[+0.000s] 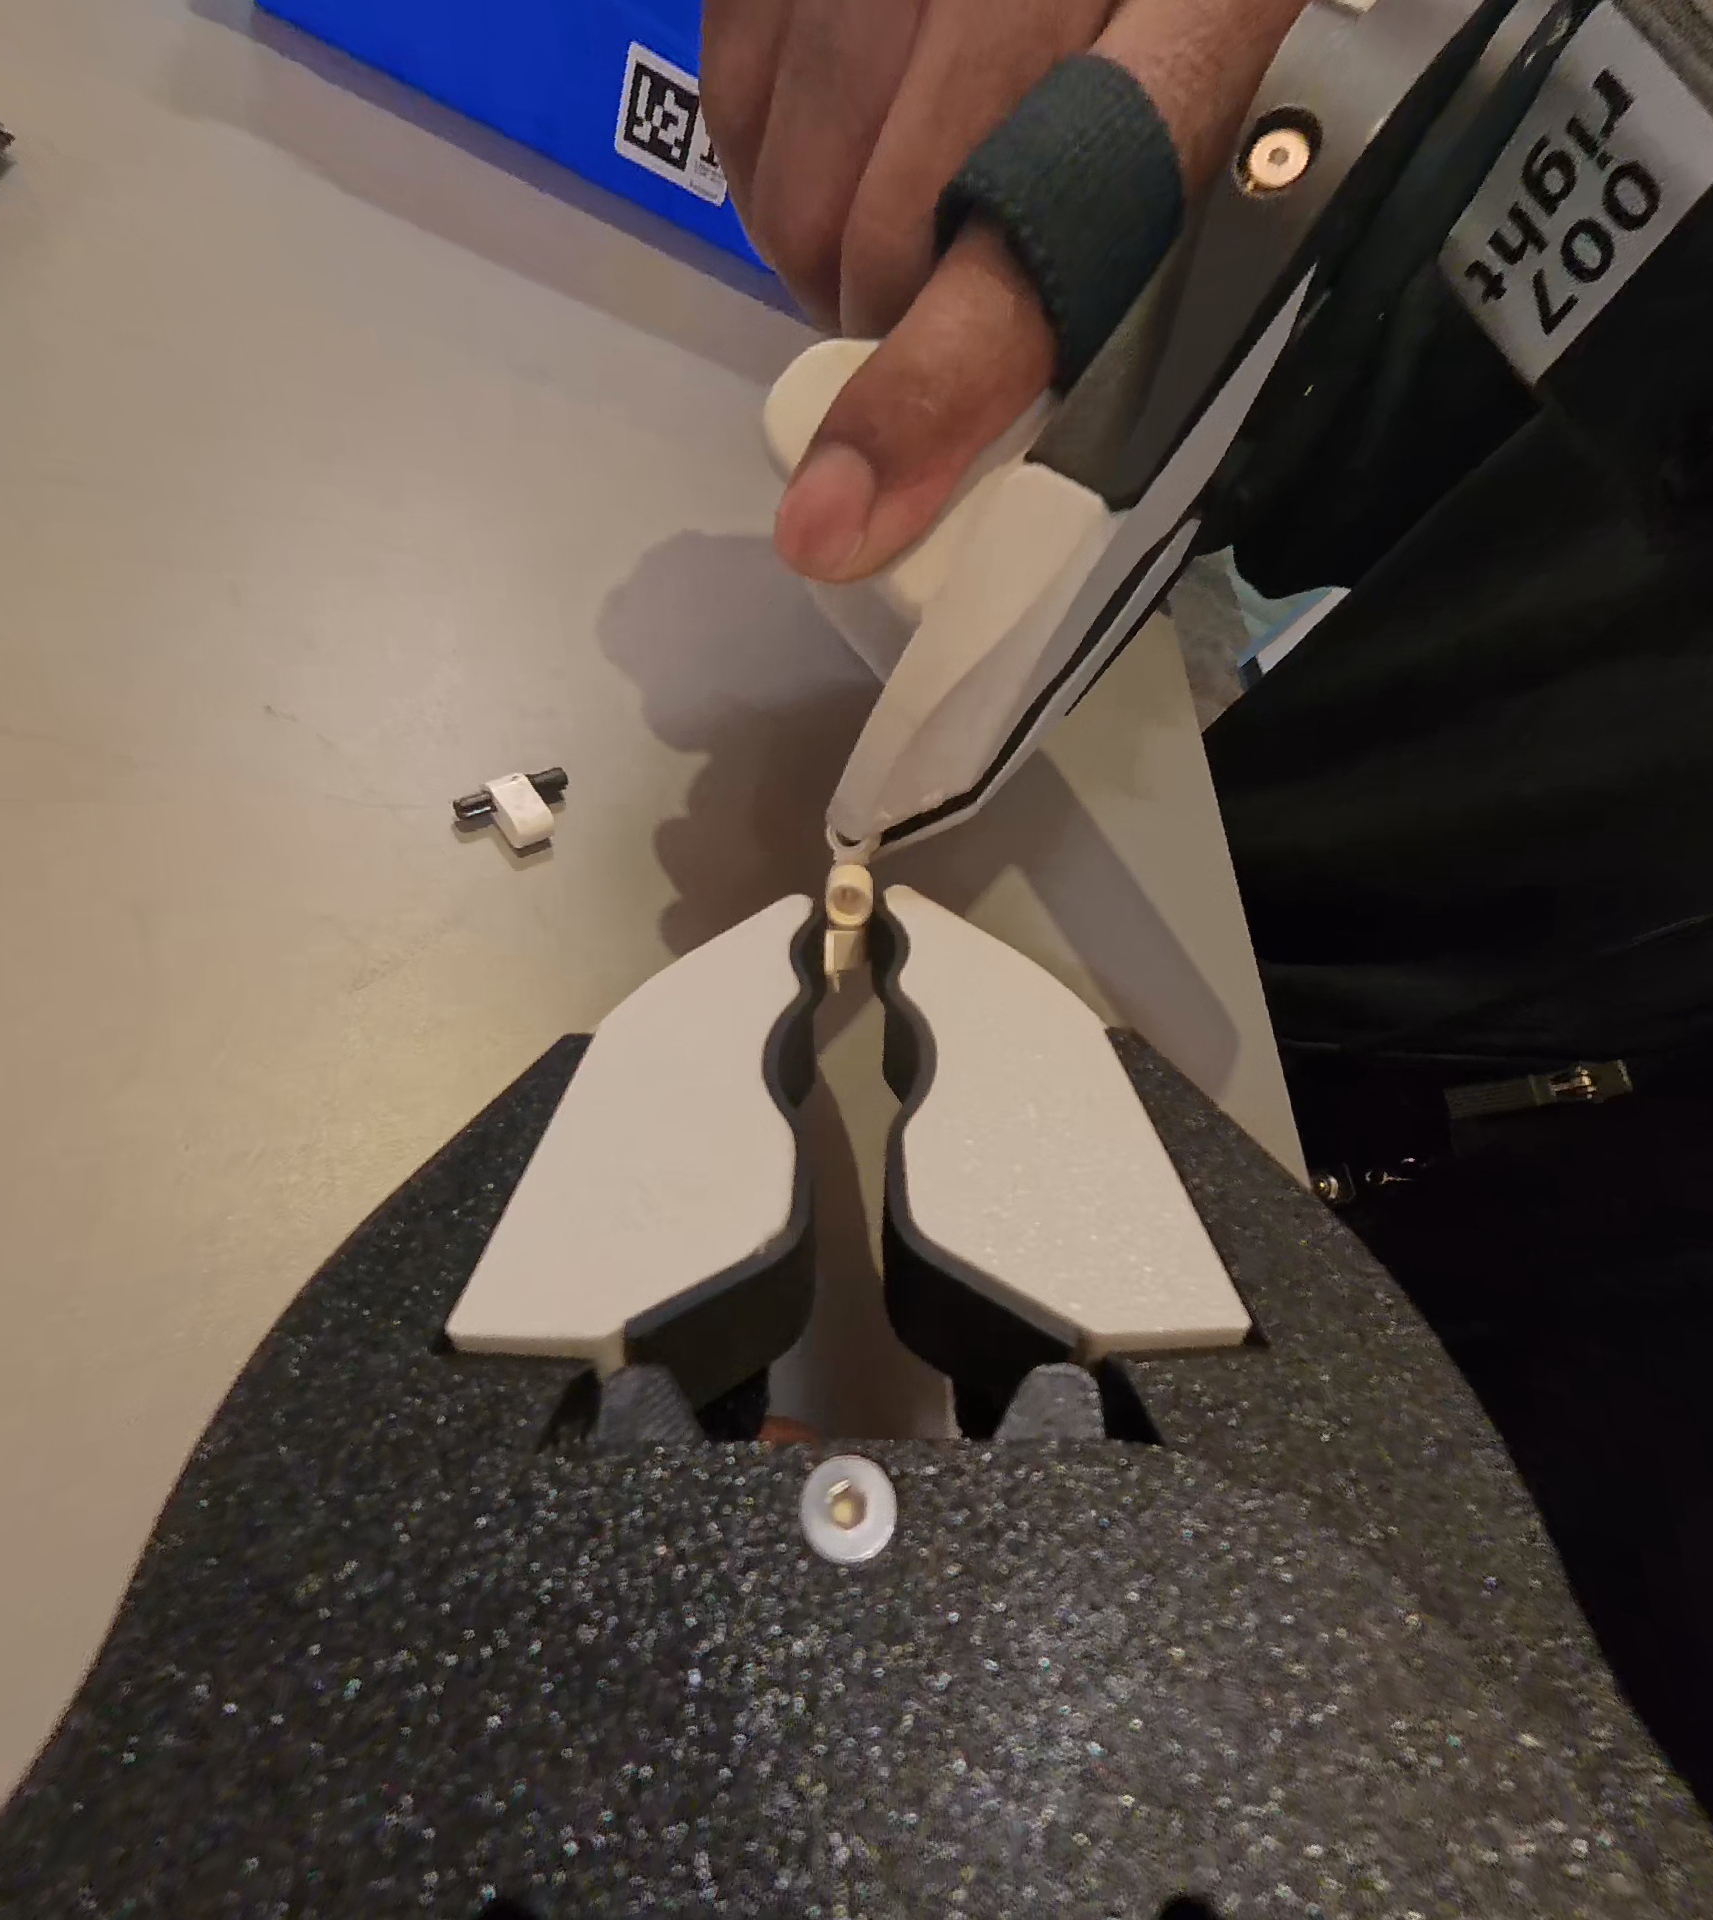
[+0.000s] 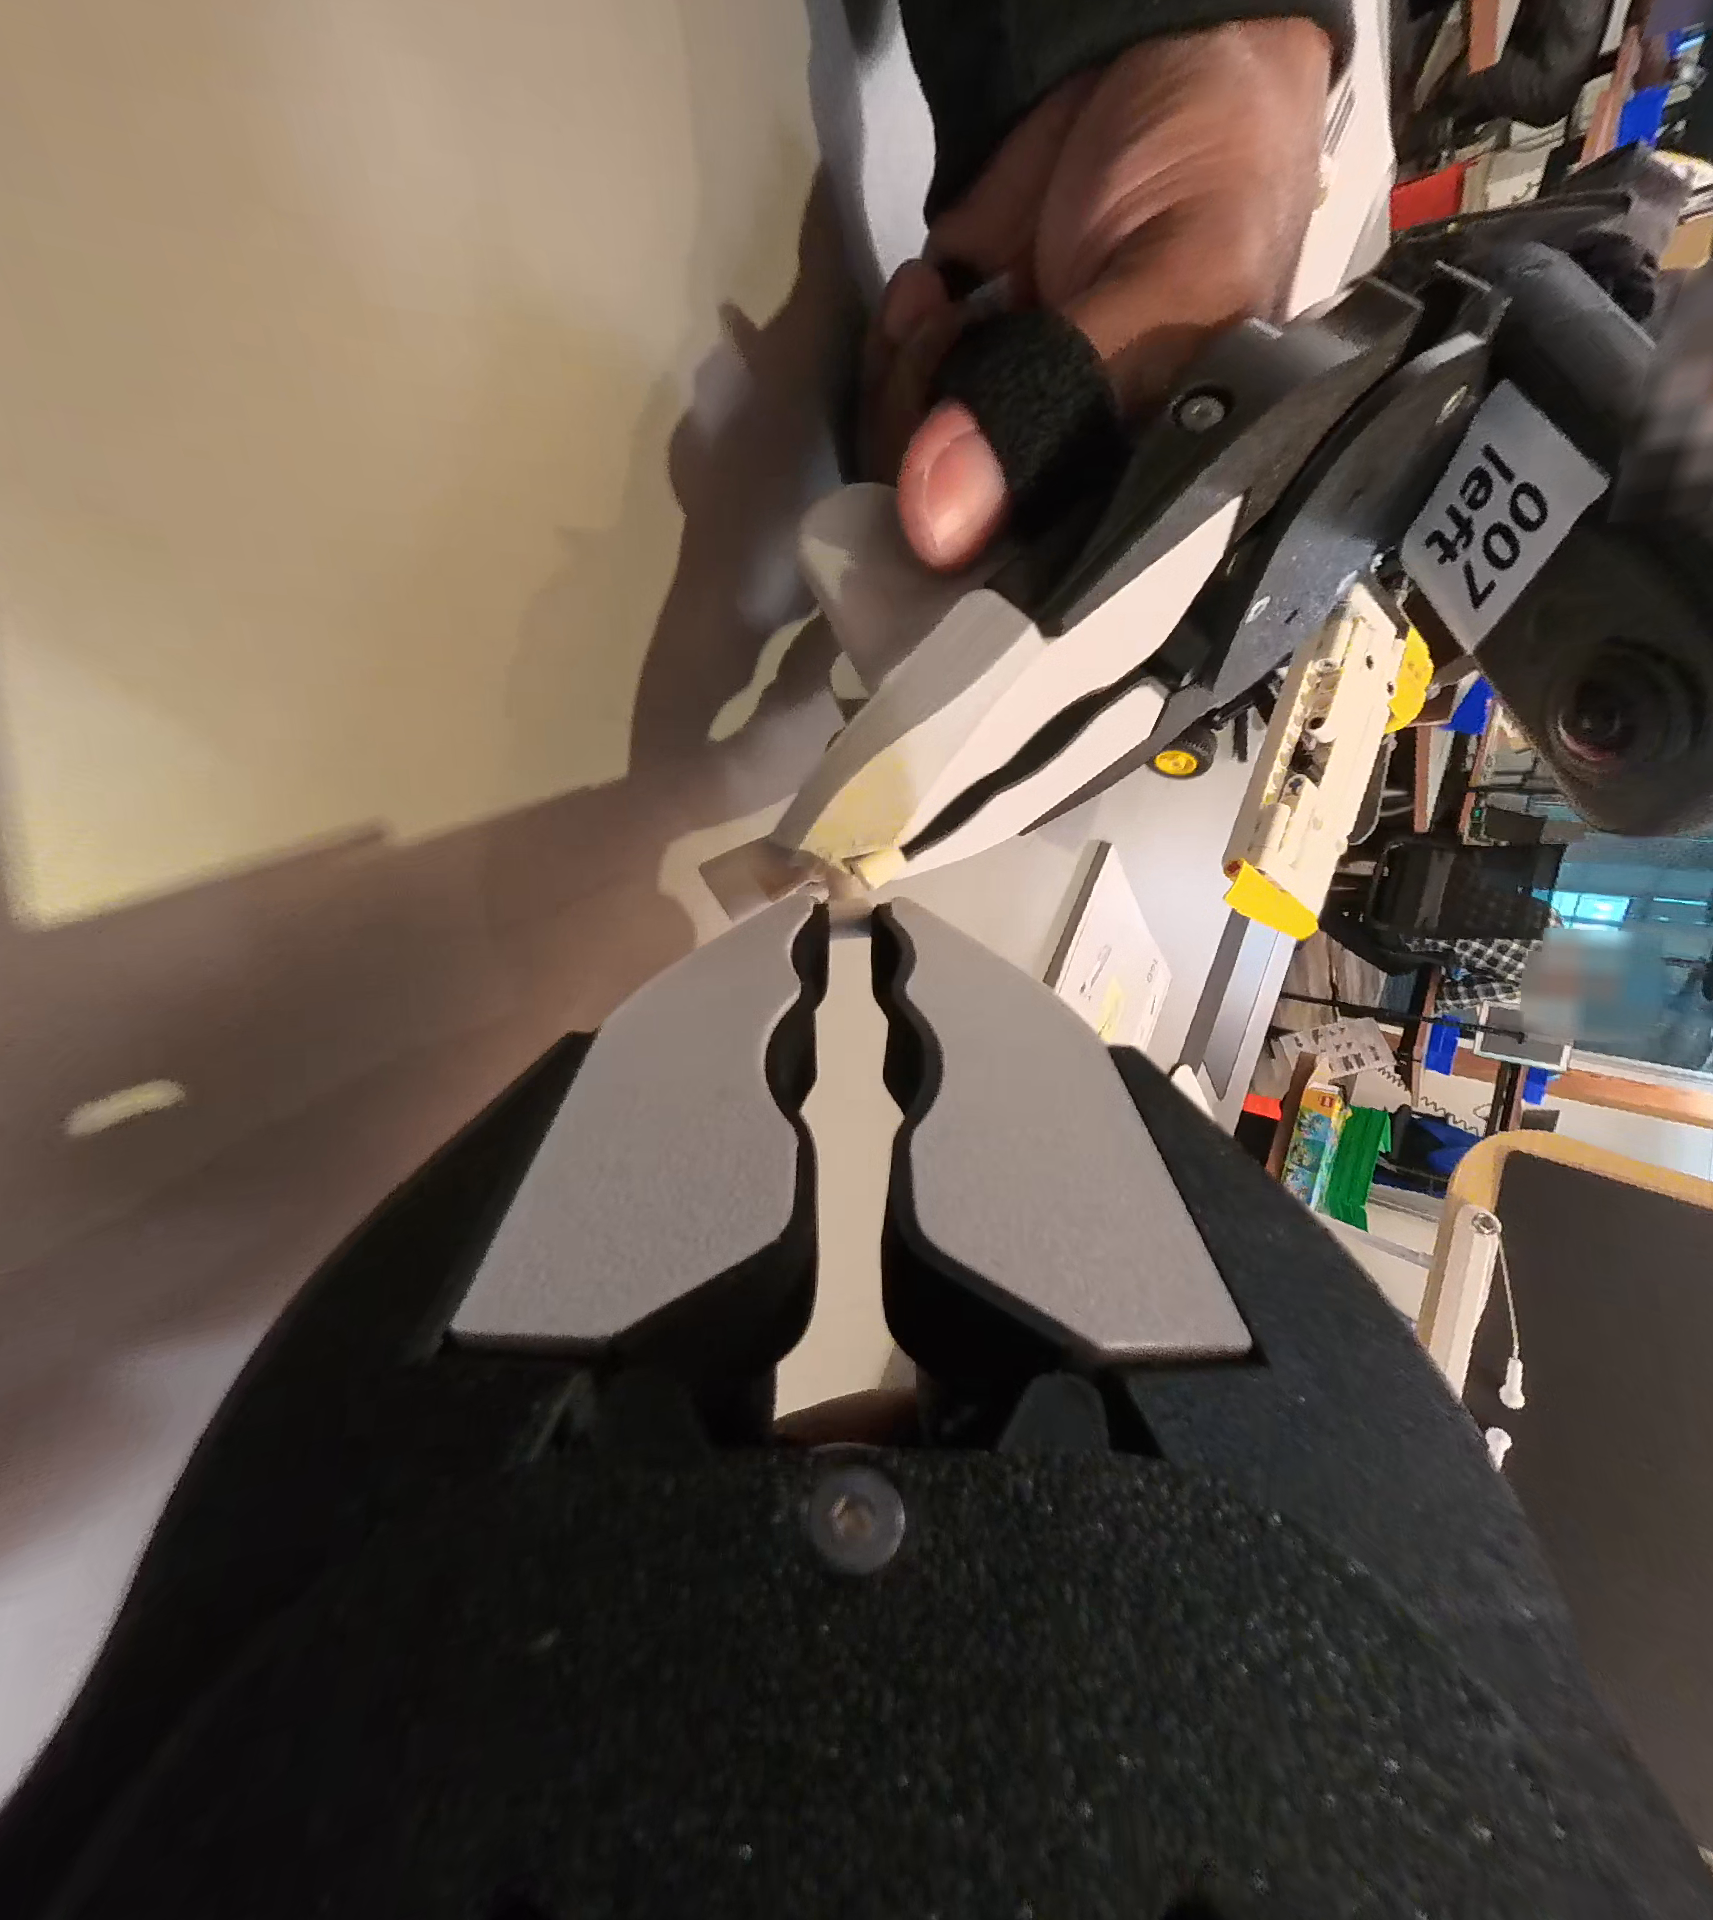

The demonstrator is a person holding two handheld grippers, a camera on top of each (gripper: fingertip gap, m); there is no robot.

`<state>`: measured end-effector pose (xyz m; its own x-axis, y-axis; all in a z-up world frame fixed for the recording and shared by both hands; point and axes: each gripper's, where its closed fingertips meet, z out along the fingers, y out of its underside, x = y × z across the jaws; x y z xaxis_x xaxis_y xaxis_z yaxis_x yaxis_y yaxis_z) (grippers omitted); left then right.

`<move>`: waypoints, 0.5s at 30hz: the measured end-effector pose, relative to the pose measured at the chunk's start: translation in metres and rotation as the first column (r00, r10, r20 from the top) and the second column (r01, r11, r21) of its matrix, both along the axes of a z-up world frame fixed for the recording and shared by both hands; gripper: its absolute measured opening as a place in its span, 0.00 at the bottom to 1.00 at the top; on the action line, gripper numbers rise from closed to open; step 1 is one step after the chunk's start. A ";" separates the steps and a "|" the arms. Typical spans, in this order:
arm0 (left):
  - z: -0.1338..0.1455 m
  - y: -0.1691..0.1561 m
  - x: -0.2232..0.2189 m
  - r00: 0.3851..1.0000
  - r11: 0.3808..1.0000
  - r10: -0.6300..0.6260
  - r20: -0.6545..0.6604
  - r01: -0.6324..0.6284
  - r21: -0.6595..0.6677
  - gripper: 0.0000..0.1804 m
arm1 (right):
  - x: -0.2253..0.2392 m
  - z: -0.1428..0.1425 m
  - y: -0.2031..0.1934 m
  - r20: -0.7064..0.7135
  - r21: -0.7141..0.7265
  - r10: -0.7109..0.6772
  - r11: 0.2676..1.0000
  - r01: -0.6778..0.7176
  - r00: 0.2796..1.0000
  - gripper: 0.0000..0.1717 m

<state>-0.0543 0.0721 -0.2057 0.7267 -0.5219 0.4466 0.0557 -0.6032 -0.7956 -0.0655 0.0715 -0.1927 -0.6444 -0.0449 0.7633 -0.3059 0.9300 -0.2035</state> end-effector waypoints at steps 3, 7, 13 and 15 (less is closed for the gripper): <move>0.002 0.000 0.000 1.000 1.000 -0.003 0.021 0.002 0.005 0.04 | 0.000 0.002 -0.001 -0.017 -0.014 0.010 1.000 -0.011 1.000 0.04; 0.007 -0.001 0.002 0.998 1.000 -0.013 0.055 0.012 0.016 0.04 | 0.001 0.006 -0.003 -0.035 -0.020 0.037 0.999 -0.038 0.999 0.04; 0.006 -0.001 0.003 0.999 0.999 -0.014 0.032 0.013 0.032 0.04 | 0.001 0.007 -0.005 -0.021 -0.047 0.053 0.997 -0.054 0.998 0.05; 0.005 -0.002 0.004 1.000 0.999 -0.023 0.010 0.023 0.040 0.04 | 0.002 0.007 -0.005 -0.009 -0.081 0.052 0.995 -0.052 0.999 0.05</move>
